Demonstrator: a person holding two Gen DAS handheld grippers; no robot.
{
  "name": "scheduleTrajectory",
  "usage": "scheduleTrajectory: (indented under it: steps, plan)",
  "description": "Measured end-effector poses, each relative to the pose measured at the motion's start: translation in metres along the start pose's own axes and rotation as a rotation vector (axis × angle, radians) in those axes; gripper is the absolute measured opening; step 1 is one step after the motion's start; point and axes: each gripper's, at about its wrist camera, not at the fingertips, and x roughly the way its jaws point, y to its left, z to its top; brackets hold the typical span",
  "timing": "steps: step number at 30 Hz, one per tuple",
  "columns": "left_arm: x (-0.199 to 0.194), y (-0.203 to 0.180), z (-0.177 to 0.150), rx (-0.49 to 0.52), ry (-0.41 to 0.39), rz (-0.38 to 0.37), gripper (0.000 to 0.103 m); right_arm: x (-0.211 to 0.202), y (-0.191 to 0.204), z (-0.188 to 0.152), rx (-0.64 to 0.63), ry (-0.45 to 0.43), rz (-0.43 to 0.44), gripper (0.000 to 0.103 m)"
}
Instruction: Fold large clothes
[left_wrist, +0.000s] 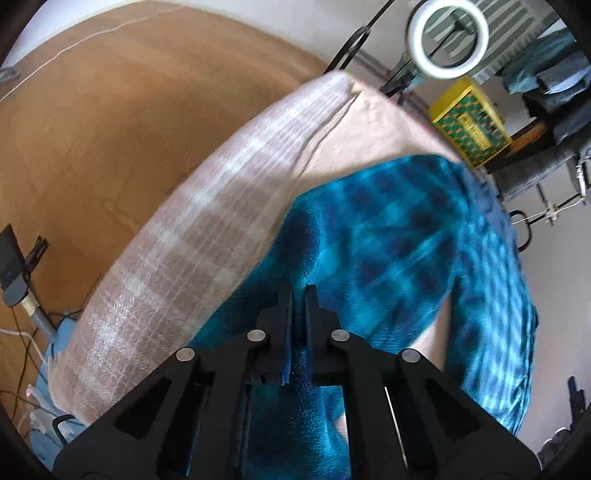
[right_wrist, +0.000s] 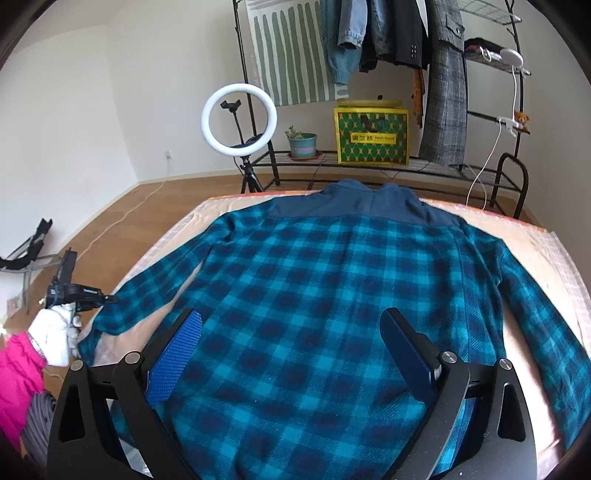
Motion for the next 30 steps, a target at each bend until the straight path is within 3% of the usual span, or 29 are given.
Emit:
scheduleTrajectory:
  steps: [4, 9, 11, 18, 22, 24, 30]
  plan:
    - [-0.02, -0.016, -0.001, 0.007, -0.056, -0.084, 0.003, 0.008, 0.0, -0.002, 0.012, 0.052, 0.034, 0.096]
    - [-0.044, -0.056, -0.008, 0.063, -0.097, -0.195, 0.002, 0.018, 0.004, -0.008, 0.017, 0.112, 0.084, 0.081]
    - [-0.054, -0.08, -0.014, 0.109, -0.11, -0.241, 0.002, 0.021, 0.003, -0.01, 0.025, 0.133, 0.097, 0.068]
    - [-0.076, -0.166, -0.048, 0.285, -0.102, -0.388, 0.002, 0.029, -0.007, -0.015, 0.086, 0.203, 0.133, 0.039]
    - [-0.071, -0.212, -0.073, 0.406, -0.055, -0.412, 0.002, 0.029, -0.008, -0.016, 0.104, 0.22, 0.15, 0.033]
    - [-0.061, -0.232, -0.091, 0.484, -0.024, -0.385, 0.002, 0.029, -0.008, -0.017, 0.103, 0.224, 0.152, 0.031]
    - [-0.029, -0.251, -0.128, 0.569, 0.075, -0.334, 0.002, 0.025, -0.014, -0.021, 0.131, 0.233, 0.153, 0.031]
